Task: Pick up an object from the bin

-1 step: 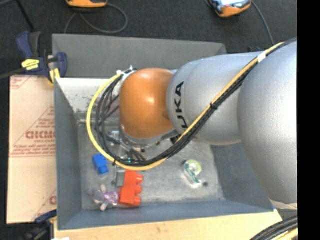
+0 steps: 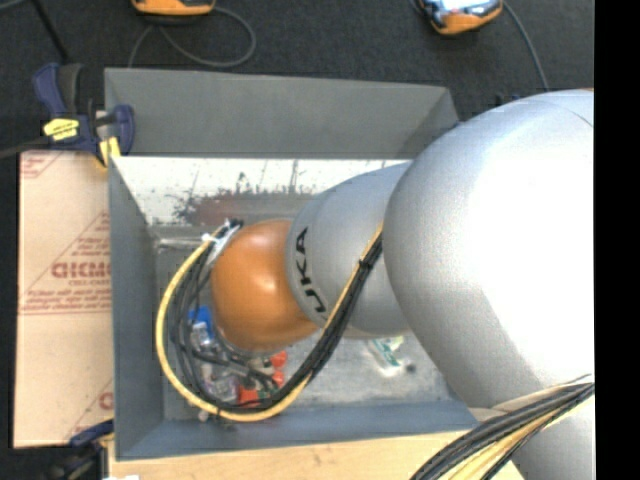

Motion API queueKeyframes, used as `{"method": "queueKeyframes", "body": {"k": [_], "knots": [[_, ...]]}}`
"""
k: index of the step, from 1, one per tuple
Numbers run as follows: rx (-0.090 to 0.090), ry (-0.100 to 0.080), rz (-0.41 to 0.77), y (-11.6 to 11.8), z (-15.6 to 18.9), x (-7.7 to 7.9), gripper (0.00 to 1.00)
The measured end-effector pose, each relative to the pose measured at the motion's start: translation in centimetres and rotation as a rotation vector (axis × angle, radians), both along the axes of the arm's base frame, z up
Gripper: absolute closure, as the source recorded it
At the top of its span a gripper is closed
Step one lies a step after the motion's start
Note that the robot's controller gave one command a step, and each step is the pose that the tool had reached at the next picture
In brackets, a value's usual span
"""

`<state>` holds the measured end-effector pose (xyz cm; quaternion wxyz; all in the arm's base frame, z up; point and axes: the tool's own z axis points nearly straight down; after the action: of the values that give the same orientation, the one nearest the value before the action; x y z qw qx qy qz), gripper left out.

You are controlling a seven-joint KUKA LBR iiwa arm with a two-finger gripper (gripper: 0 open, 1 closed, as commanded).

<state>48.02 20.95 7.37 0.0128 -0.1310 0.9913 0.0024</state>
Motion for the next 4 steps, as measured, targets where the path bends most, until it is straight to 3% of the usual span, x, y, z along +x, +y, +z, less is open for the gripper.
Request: {"method": "queueKeyframes", "body": {"k": [1,2,3,4], "knots": [[-0.009,0.018,0.272,2.8,2.8,-0.4,0.0],[-0.006,0.019,0.016,0.7,5.3,5.1,0.0],[-0.003,0.02,-0.148,2.6,-0.3,0.5,0.0],[0.001,0.023,-0.529,1.2,-0.3,1.5,0.0]]}}
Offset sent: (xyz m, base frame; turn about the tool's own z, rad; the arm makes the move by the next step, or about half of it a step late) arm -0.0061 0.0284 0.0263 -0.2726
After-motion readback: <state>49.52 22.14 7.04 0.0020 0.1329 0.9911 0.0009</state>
